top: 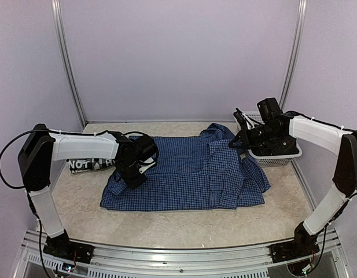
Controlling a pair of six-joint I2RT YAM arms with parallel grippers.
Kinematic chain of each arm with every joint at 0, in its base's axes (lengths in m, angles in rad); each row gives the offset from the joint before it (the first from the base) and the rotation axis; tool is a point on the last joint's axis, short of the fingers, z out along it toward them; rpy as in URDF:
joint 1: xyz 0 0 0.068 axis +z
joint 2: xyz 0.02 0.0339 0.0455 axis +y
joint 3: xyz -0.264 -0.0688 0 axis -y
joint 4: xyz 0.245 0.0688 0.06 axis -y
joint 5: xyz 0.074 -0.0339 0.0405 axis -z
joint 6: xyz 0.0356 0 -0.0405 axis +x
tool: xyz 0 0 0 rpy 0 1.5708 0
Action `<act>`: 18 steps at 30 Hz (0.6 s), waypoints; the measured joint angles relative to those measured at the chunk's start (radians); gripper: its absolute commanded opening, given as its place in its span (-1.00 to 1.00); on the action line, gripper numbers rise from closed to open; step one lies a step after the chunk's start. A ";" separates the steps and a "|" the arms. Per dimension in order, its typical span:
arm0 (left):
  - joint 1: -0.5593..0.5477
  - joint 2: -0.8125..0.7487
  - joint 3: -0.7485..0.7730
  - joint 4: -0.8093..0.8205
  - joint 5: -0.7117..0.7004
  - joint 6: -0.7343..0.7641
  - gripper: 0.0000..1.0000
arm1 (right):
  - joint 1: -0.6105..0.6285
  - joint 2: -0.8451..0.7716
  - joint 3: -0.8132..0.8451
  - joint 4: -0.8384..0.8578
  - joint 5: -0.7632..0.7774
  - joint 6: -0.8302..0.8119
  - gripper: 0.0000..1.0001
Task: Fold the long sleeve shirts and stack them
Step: Fold the flattened shirt at the center of the board.
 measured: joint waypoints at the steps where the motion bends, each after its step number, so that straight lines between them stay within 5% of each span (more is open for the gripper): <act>1: 0.001 0.005 0.005 0.000 0.000 0.002 -1.00 | -0.001 0.010 0.002 0.002 0.001 0.000 -1.00; 18: 0.005 0.103 0.047 -0.003 -0.004 0.003 -1.00 | -0.003 0.124 0.005 0.031 0.020 0.000 -1.00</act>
